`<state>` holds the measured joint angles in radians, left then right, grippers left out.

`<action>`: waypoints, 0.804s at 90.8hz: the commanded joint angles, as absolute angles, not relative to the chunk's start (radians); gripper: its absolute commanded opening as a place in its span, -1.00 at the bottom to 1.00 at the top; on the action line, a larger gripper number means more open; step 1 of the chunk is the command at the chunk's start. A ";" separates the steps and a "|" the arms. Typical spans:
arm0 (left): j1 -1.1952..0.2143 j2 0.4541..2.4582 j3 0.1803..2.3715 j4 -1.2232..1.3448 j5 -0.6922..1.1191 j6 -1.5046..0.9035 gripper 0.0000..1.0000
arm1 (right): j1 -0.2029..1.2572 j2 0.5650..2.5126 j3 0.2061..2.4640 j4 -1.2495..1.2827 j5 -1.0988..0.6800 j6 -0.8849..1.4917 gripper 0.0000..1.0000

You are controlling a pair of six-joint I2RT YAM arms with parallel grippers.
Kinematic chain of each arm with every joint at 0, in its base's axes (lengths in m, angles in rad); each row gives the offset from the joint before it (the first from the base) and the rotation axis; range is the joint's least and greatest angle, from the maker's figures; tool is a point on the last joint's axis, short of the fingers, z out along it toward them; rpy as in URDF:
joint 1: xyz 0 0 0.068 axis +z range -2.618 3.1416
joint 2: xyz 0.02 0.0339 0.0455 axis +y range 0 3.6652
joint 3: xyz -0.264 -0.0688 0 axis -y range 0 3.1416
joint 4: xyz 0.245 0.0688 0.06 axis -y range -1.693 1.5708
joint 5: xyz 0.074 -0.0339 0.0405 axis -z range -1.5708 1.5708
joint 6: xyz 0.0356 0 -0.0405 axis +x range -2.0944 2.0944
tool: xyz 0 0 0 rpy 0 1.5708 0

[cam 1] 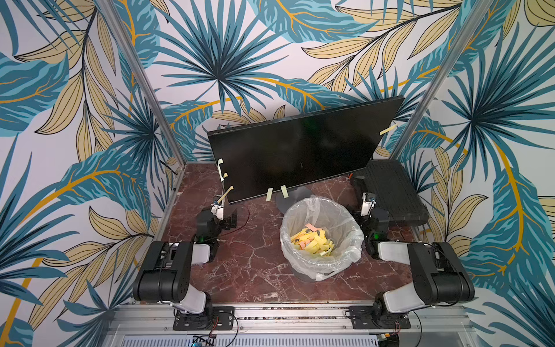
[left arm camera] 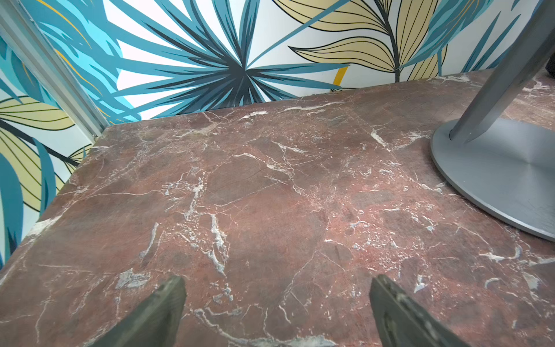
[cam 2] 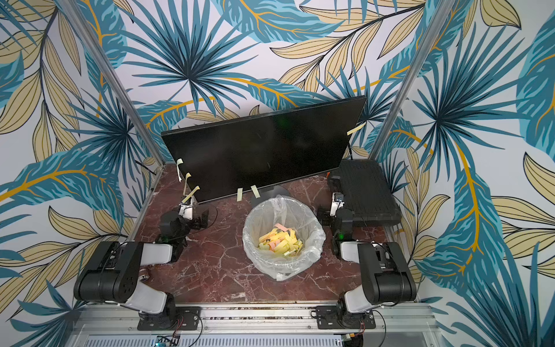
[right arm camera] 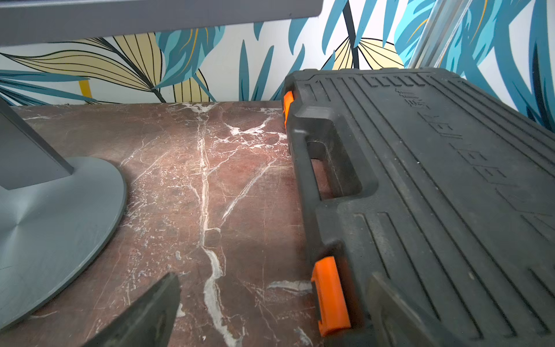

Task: Remove the sticky note from the monitor
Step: Tear off the sticky note from the monitor.

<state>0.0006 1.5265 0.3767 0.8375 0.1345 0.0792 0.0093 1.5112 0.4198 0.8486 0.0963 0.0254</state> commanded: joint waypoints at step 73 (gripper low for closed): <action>-0.004 1.517 0.397 0.838 0.126 0.078 1.00 | 0.014 1.514 0.401 0.871 0.100 0.018 0.99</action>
